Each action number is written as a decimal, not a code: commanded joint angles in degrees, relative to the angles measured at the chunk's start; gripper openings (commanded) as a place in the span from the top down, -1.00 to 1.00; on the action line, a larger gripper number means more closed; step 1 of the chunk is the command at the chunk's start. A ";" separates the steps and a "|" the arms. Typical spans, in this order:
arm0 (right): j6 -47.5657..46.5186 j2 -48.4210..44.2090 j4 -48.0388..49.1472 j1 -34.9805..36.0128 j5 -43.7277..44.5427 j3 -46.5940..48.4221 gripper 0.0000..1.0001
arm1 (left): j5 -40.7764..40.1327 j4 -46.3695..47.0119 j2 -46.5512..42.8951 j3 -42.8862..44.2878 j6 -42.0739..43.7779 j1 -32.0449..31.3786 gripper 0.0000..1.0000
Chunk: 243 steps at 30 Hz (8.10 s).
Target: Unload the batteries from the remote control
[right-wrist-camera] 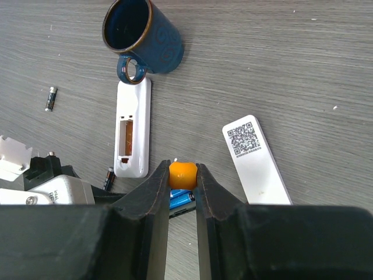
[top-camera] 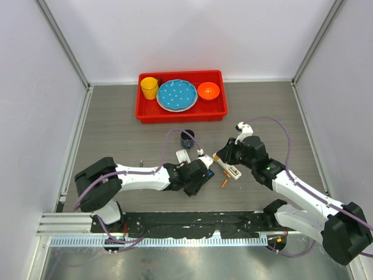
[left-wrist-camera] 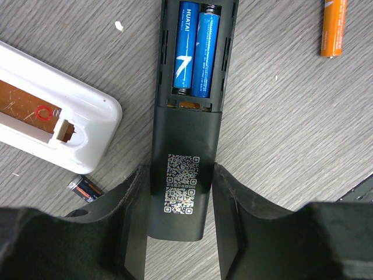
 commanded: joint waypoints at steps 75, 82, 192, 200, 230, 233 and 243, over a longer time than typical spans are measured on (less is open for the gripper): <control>-2.11 -4.95 -2.26 0.29 2.01 -3.97 0.98 | 3.94 -2.08 4.48 -1.49 -1.47 -0.17 1.00; -2.02 -3.10 -1.30 0.29 0.17 -4.41 0.98 | 3.85 -2.17 4.57 -1.40 -1.38 -0.17 1.00; 0.44 -3.01 3.37 0.55 -5.82 -4.23 0.98 | 4.20 -2.08 6.59 -1.57 -1.82 -0.17 1.00; -2.54 -2.14 -0.94 1.69 -1.51 -3.27 0.98 | 4.03 -2.08 6.68 -1.66 -1.91 -0.17 1.00; -5.89 -5.03 -7.71 20.41 28.38 4.12 0.98 | 3.76 -1.29 6.86 -3.24 -3.49 -0.17 1.00; -5.37 -6.35 -5.43 20.41 24.26 2.89 0.98 | 3.59 -1.20 6.59 -3.33 -3.49 -0.17 1.00; -2.73 -7.15 -2.44 20.41 18.97 -0.36 0.98 | 3.59 -1.11 6.24 -3.51 -3.40 -0.17 1.00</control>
